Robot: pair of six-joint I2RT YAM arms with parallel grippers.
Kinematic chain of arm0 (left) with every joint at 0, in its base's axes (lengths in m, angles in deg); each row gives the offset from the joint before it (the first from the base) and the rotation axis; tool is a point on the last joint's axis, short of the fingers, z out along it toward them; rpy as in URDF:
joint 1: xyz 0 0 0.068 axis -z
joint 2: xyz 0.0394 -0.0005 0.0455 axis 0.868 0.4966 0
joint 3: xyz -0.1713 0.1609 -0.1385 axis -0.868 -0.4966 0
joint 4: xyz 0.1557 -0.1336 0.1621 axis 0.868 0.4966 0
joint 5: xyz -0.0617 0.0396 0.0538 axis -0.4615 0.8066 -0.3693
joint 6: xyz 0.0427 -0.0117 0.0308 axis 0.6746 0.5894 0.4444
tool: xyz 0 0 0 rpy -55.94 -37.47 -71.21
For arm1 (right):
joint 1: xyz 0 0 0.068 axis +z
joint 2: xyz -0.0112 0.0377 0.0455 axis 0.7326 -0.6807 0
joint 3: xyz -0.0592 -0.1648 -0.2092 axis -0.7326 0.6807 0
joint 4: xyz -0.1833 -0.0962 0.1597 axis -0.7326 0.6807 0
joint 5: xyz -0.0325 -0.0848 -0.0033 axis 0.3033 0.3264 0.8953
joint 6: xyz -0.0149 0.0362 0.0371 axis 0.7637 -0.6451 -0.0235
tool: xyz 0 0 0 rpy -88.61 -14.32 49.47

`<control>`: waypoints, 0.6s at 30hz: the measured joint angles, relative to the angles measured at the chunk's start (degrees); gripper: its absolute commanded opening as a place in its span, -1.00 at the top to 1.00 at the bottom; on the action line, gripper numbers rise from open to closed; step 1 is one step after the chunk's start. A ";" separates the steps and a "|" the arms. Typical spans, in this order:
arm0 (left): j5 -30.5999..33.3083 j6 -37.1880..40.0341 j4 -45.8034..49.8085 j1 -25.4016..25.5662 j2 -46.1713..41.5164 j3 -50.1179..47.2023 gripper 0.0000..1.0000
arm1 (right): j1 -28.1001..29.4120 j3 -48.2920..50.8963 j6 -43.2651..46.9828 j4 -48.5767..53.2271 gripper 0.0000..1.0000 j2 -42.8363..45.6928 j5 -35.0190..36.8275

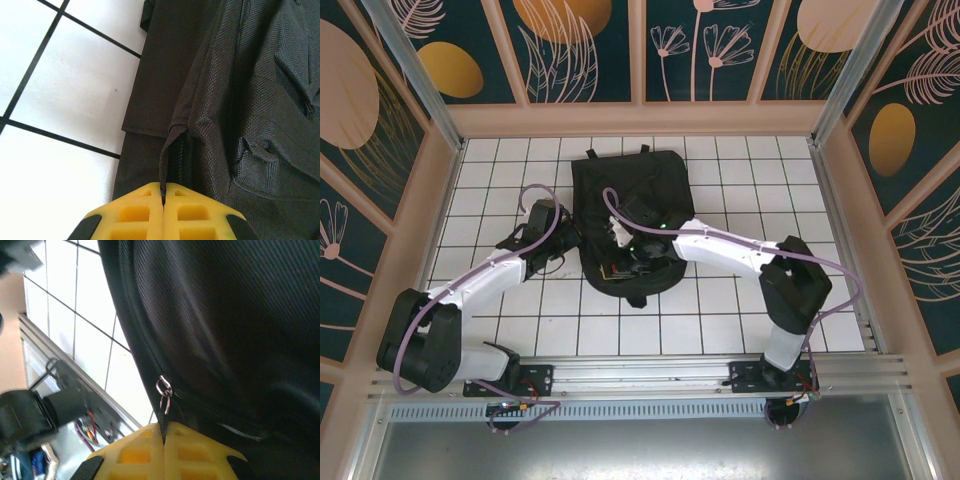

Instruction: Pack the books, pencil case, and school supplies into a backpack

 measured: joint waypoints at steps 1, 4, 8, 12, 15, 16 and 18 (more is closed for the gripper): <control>0.35 0.11 0.07 -0.02 0.00 0.09 1.00 | -0.26 0.63 1.03 1.53 1.00 0.90 0.11; 0.90 0.39 0.46 -0.07 0.00 0.44 1.00 | -1.11 2.01 4.28 4.72 1.00 2.99 1.22; 1.11 0.72 0.81 -0.07 0.00 0.76 1.00 | -1.70 3.54 7.89 6.38 1.00 4.70 3.37; 0.98 0.96 1.55 -0.04 0.02 1.51 1.00 | -1.77 4.42 11.04 6.80 1.00 5.90 6.12; 0.72 1.44 2.27 -0.07 0.24 2.38 1.00 | -2.21 4.42 12.96 7.58 1.00 6.99 7.91; 0.44 1.68 2.51 -0.07 0.48 2.84 1.00 | -2.56 4.42 13.31 7.72 1.00 7.48 8.15; -0.57 2.34 3.08 -0.07 1.73 4.55 1.00 | -3.34 4.42 13.55 7.82 1.00 8.50 7.76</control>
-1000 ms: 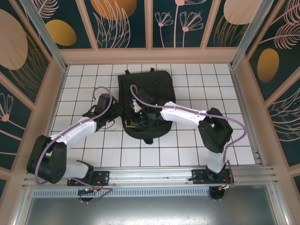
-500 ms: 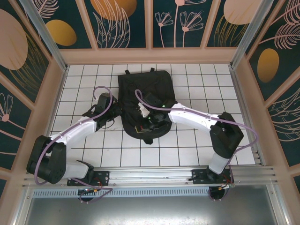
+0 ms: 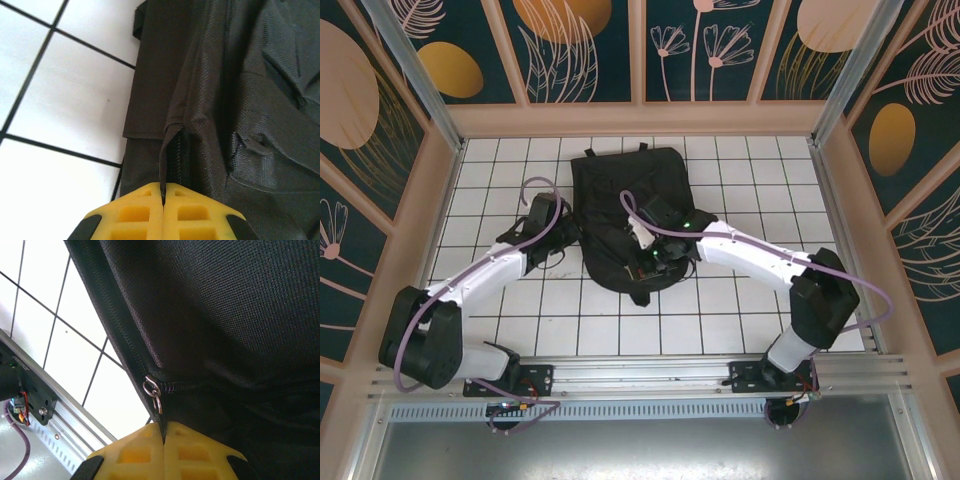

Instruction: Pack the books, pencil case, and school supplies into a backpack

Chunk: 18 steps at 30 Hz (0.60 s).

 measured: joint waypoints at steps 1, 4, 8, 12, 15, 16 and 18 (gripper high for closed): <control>-0.50 0.35 0.20 0.00 0.90 1.07 1.00 | -0.11 0.00 -0.02 0.00 1.00 0.33 -0.52; -3.39 2.10 0.81 -0.37 5.70 5.88 1.00 | 0.35 -0.15 -1.18 -0.85 1.00 0.55 -2.10; -7.04 5.84 1.53 -0.48 14.21 13.31 0.85 | 3.82 -5.16 -3.08 -2.01 1.00 -4.68 -2.99; -8.83 7.78 1.66 -0.26 18.43 16.94 0.25 | 6.10 -12.85 -4.74 -3.72 1.00 -14.49 -5.73; -7.45 8.68 3.02 -0.33 18.25 18.23 -0.05 | 6.62 -18.95 -6.21 -4.35 1.00 -20.87 -8.04; -6.64 8.79 3.56 -0.39 17.90 18.71 -0.09 | 6.62 -20.65 -6.71 -4.70 1.00 -22.23 -8.57; -4.11 8.79 4.85 -1.25 15.89 19.43 -0.11 | 6.60 -24.04 -7.87 -5.01 1.00 -24.41 -9.51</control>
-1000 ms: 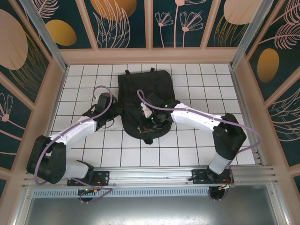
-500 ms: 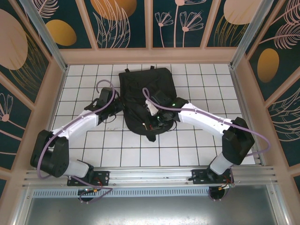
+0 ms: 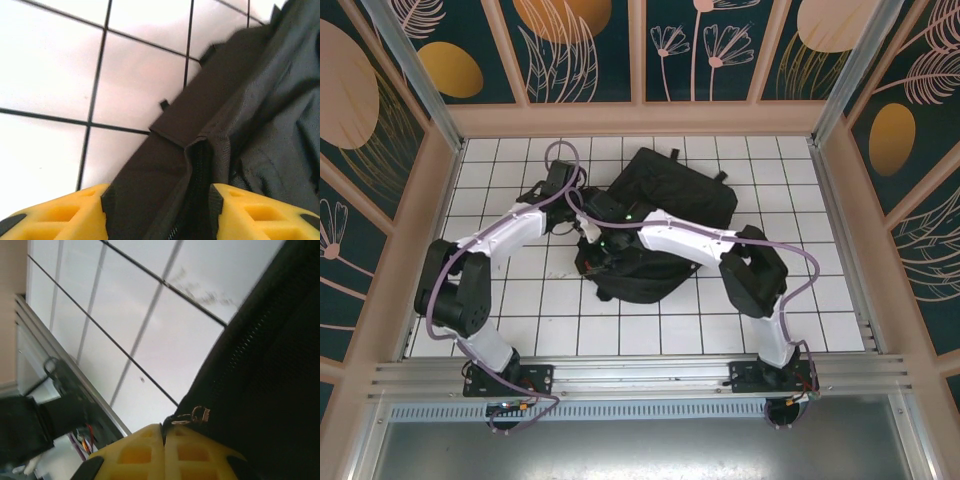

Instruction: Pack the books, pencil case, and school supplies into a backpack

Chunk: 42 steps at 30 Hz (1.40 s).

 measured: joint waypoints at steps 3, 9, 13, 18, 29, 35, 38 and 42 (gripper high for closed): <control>2.64 -0.31 2.05 -3.17 -6.01 -0.46 -0.06 | -0.39 -1.81 -1.86 -2.21 1.00 -0.66 -0.52; 3.06 -0.24 2.34 -6.19 -18.86 -5.60 -0.01 | -1.46 3.34 -3.87 -7.89 1.00 0.96 -0.90; -0.61 -0.26 1.92 -5.75 -19.63 -12.17 0.04 | -1.38 10.60 -4.24 -11.17 1.00 5.18 0.66; -3.28 -0.24 2.71 -4.61 -19.61 -18.84 0.10 | -0.87 22.12 -5.35 -17.92 1.00 12.98 2.29; -4.96 0.15 2.12 1.11 -20.92 -20.63 0.20 | -0.61 26.84 -7.43 -22.91 1.00 16.17 3.17; -5.01 -0.09 1.60 1.77 -21.49 -22.56 0.22 | -0.59 26.69 -7.45 -22.86 1.00 16.15 2.99; -5.18 -0.17 1.07 1.99 -21.49 -22.91 0.13 | -0.57 25.94 -7.43 -22.80 1.00 15.87 2.95; -6.19 -0.72 0.55 2.29 -21.53 -22.91 0.06 | -0.59 24.92 -7.41 -22.71 1.00 15.45 2.95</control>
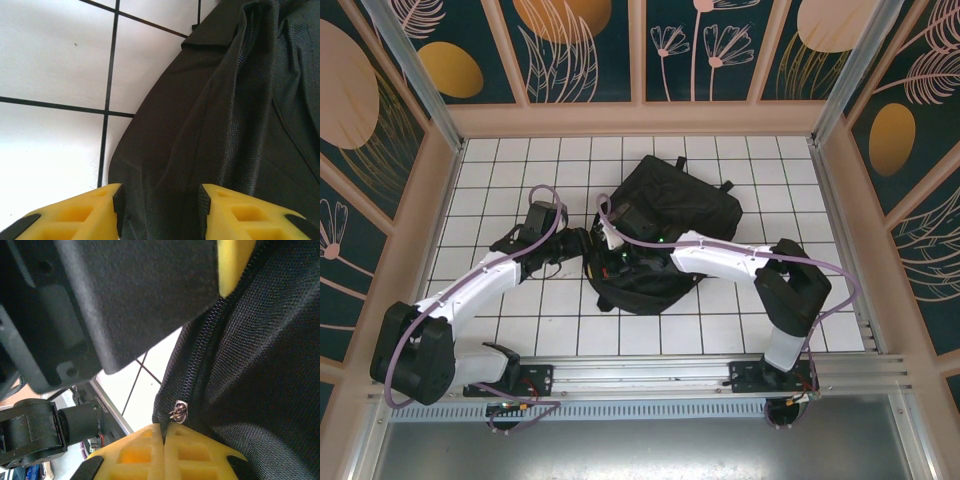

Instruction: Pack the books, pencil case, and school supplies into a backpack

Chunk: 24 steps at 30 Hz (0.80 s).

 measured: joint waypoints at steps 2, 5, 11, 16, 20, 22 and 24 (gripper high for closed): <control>-0.24 -0.24 0.15 0.11 -0.48 0.00 0.05 | 0.00 -0.31 0.00 0.02 1.00 -0.22 0.00; -0.26 -0.22 0.85 0.22 -2.73 0.00 0.05 | 0.00 -0.35 -0.02 0.02 1.00 -0.39 0.00; -1.95 -0.24 1.38 0.22 -8.74 -1.03 0.05 | 0.00 -0.35 -0.04 0.02 1.00 -0.42 -0.42; -3.41 -0.92 1.31 0.46 -8.04 -3.63 0.09 | 0.00 -0.37 -0.26 0.00 1.00 -0.44 -0.42; -4.04 -1.90 0.52 1.27 -5.81 -5.05 0.23 | 0.00 -0.37 -0.50 0.37 1.00 -0.46 -0.44; -4.50 -2.47 -0.39 1.40 -5.22 -5.27 0.41 | 0.00 -0.37 -0.68 0.35 1.00 -0.46 -0.44; -4.68 -2.71 -1.05 1.40 -4.66 -5.29 0.66 | 0.00 -0.37 -1.01 0.31 1.00 -0.46 -0.44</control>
